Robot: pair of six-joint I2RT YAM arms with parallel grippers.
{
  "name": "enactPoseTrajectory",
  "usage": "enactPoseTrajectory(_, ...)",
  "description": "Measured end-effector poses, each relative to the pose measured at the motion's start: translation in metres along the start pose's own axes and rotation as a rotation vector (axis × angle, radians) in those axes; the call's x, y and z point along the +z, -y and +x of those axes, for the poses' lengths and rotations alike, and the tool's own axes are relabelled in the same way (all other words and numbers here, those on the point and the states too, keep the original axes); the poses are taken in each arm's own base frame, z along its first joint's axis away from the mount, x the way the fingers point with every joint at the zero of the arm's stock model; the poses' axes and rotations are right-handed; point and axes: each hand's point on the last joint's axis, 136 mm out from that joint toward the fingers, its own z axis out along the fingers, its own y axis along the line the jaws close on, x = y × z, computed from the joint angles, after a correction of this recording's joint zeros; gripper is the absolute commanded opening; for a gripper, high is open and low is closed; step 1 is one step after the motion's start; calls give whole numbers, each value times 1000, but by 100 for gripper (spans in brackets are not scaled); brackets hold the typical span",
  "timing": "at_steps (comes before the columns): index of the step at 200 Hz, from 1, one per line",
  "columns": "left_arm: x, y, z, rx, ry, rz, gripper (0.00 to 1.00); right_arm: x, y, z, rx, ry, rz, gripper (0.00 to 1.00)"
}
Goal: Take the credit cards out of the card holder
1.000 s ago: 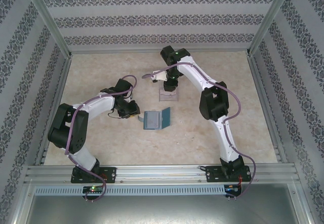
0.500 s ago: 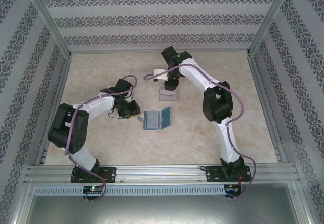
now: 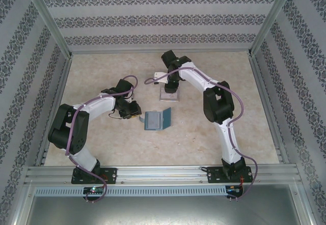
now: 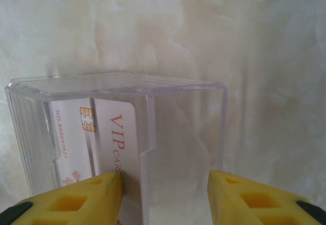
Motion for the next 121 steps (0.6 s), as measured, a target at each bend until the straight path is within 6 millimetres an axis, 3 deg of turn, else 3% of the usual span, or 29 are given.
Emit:
enactPoseTrajectory(58, -1, 0, 0, 1, 2, 1, 23, -5, -15, -1, -19, -11, -3, 53)
enactPoseTrajectory(121, -5, 4, -1, 8, 15, 11, 22, -70, -1, -19, 102, 107, 116, 53)
